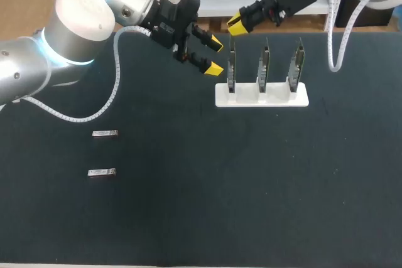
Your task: Pick up the optical module with the left hand, and insert it into the network port with the right hand.
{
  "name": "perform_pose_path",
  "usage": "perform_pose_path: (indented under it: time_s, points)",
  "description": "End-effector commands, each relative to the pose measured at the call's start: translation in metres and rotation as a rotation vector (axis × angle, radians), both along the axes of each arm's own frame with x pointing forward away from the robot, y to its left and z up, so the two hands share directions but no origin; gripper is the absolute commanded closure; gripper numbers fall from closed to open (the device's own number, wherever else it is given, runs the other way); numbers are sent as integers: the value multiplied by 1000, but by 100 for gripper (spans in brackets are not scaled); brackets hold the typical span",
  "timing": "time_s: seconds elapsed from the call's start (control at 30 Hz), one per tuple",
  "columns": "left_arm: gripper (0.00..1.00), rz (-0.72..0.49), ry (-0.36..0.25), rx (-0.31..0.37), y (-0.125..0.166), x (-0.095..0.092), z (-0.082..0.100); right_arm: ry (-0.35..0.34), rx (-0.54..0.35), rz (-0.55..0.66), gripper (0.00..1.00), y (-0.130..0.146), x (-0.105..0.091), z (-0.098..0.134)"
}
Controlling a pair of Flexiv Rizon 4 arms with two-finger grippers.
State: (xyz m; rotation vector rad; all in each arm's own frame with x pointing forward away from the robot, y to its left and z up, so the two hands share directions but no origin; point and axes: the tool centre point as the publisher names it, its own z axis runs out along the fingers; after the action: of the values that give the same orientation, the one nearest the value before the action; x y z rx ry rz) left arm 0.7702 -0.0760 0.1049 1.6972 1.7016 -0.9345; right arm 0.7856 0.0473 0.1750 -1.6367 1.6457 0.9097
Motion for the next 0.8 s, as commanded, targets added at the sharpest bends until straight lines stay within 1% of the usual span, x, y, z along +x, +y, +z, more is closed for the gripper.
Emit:
perform_pose_path:
  time_s: [0.03,0.57,0.8]
  points:
    - [0,1,1,3,0,0,0,-8,5,-2,100,-2,-2,3]
    - [0,1,1,3,0,0,0,8,-8,-11,100,-3,0,-6]
    - [0,1,1,3,0,0,0,-9,11,-10,100,-3,-2,2]
